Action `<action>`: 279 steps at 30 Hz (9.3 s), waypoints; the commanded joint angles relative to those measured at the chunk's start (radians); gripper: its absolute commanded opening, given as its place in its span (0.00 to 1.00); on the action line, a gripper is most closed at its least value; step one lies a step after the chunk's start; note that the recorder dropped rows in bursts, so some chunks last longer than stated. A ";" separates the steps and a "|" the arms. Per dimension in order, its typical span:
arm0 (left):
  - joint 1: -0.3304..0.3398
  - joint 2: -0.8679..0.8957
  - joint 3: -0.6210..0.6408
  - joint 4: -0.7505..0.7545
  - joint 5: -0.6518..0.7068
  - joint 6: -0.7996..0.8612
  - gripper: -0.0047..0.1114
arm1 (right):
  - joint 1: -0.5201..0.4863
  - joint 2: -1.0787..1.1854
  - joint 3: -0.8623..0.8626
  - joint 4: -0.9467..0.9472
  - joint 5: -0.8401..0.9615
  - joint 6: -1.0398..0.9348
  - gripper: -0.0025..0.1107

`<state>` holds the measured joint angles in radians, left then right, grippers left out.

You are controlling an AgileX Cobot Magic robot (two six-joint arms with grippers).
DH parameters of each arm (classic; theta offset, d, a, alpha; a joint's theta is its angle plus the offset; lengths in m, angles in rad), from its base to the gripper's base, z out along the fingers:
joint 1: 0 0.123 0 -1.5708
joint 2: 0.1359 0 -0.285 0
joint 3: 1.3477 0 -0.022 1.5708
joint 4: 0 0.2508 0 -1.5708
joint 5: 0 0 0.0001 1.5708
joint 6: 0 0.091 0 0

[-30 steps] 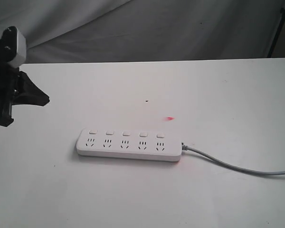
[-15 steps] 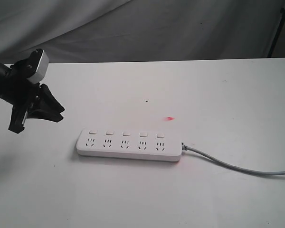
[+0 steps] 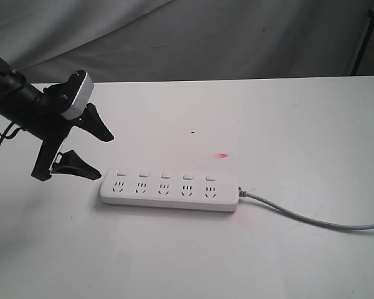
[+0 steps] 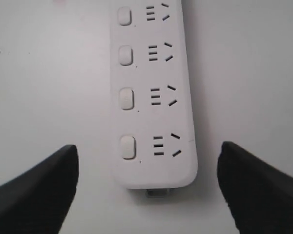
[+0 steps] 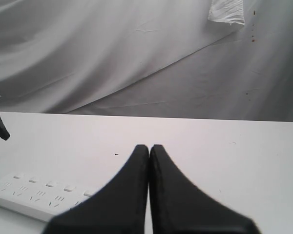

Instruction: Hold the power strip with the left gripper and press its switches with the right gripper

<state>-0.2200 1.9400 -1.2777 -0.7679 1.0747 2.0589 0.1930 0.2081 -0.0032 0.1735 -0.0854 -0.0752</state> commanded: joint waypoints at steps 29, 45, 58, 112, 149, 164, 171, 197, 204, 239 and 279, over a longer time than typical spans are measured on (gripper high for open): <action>-0.005 0.151 -0.008 -0.059 -0.100 -0.093 0.88 | -0.005 -0.005 0.003 0.000 -0.001 0.002 0.02; -0.020 0.209 -0.008 -0.084 -0.110 -0.066 0.87 | -0.005 -0.005 0.003 0.000 -0.001 0.002 0.02; -0.029 0.217 -0.008 -0.024 -0.082 -0.097 0.87 | -0.005 -0.005 0.003 0.000 -0.001 0.002 0.02; -0.024 0.217 -0.008 -0.010 -0.105 -0.093 0.53 | -0.005 -0.005 0.003 0.000 -0.001 0.002 0.02; -0.024 0.217 -0.008 -0.010 -0.105 -0.093 0.53 | -0.005 -0.005 0.003 -0.007 0.024 0.002 0.02; -0.024 0.217 -0.008 -0.010 -0.105 -0.090 0.53 | -0.005 0.237 -0.676 -0.114 0.688 0.002 0.02; -0.024 0.217 -0.008 -0.010 -0.105 -0.090 0.53 | -0.005 0.386 -0.789 -0.098 0.690 0.008 0.02; -0.024 0.217 -0.008 -0.010 -0.105 -0.090 0.53 | -0.004 1.061 -0.824 0.673 0.830 -0.902 0.02; -0.024 0.217 -0.008 -0.010 -0.105 -0.090 0.53 | 0.070 1.273 -1.053 0.659 0.849 -0.997 0.02; -0.024 0.217 -0.008 -0.010 -0.105 -0.090 0.53 | 0.239 1.891 -1.520 0.681 0.719 -1.229 0.08; -0.024 0.217 -0.008 -0.010 -0.105 -0.090 0.53 | 0.288 2.080 -1.598 1.021 0.593 -1.637 0.36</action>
<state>-0.2437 2.1616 -1.2794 -0.7767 0.9676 1.9711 0.4774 2.2787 -1.5965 1.1973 0.5048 -1.7051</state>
